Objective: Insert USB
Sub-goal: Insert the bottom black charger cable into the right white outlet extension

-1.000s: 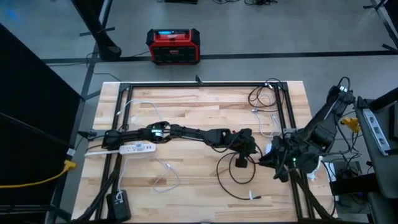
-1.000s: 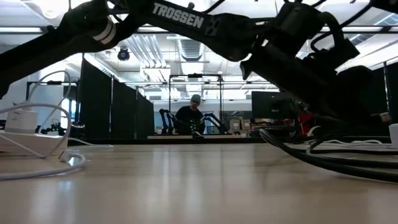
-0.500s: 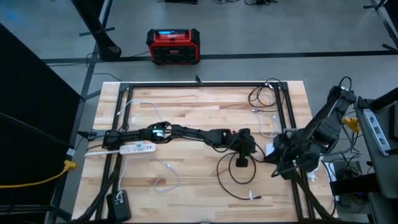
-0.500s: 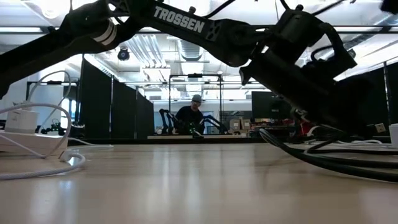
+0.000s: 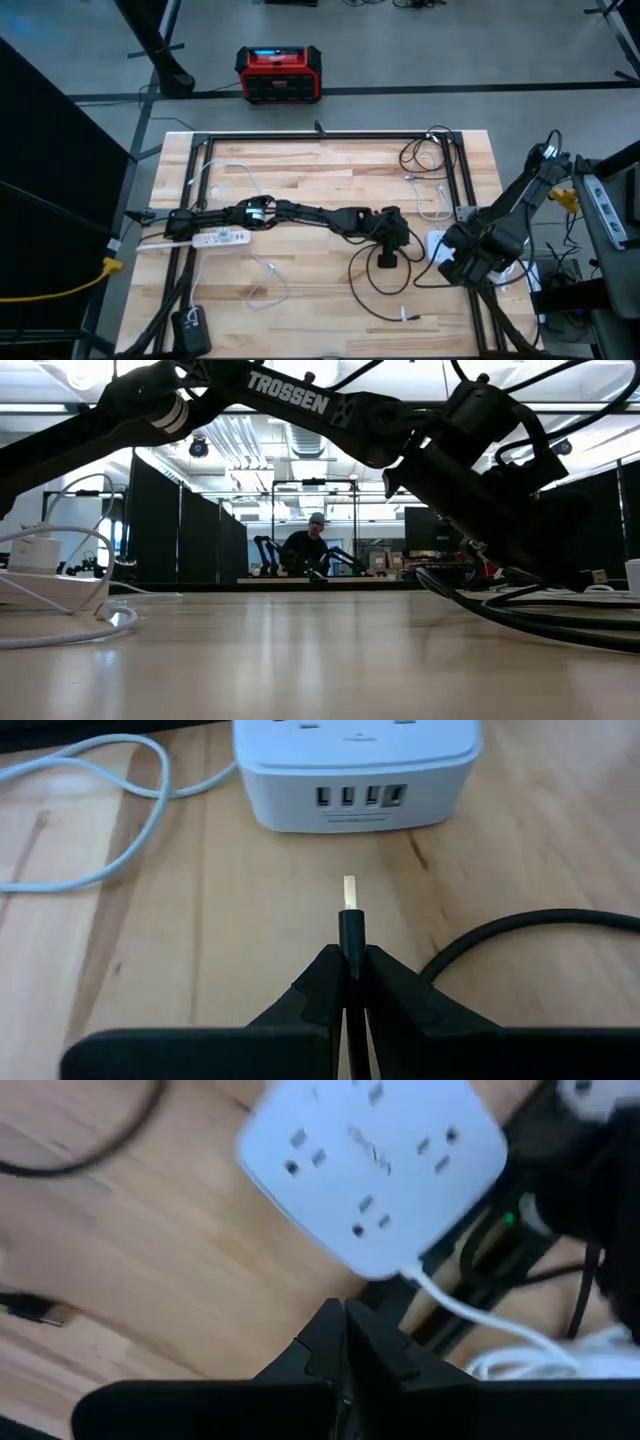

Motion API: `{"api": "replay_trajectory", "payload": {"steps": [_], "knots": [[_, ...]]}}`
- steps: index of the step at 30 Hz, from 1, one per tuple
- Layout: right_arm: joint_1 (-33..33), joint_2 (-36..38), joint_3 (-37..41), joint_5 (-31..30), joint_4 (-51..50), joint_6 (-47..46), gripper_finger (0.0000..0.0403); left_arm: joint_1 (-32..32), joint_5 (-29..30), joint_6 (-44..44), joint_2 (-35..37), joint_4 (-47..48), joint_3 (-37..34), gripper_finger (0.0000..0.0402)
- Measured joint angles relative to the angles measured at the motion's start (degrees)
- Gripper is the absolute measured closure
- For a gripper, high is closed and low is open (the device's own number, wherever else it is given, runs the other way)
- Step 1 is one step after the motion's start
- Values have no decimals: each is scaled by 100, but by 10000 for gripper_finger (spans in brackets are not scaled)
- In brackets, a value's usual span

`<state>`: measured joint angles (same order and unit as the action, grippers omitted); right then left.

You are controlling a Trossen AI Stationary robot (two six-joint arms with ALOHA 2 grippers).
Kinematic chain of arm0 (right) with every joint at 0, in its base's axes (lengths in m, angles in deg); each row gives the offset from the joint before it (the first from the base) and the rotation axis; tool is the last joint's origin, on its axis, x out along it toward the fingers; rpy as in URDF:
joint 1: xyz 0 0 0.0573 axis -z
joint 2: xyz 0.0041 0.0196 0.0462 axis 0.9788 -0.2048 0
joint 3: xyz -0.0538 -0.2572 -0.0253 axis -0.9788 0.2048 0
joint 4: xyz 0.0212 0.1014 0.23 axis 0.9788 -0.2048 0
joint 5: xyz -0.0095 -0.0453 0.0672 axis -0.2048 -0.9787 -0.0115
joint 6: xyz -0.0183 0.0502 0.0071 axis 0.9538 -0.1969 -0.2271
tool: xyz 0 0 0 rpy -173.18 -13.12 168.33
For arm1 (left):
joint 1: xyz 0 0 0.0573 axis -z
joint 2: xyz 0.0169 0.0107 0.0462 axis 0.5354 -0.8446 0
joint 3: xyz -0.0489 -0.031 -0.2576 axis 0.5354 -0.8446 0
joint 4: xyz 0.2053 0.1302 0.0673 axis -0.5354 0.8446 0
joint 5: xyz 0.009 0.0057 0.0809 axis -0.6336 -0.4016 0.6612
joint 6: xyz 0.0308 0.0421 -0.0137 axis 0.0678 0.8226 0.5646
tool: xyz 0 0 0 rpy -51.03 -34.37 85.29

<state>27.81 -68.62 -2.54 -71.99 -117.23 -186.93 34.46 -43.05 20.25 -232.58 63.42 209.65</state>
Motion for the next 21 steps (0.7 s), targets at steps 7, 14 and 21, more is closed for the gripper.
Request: {"api": "replay_trajectory", "payload": {"steps": [7,14,21], "knots": [[0,28,523,507,-42,-301,403,0,-5,13,0,-4,0,380],[0,7,797,543,69,-432,403,0,-18,16,0,-17,0,380],[27,-243,804,445,71,-577,403,0,-22,59,0,75,0,380]]}}
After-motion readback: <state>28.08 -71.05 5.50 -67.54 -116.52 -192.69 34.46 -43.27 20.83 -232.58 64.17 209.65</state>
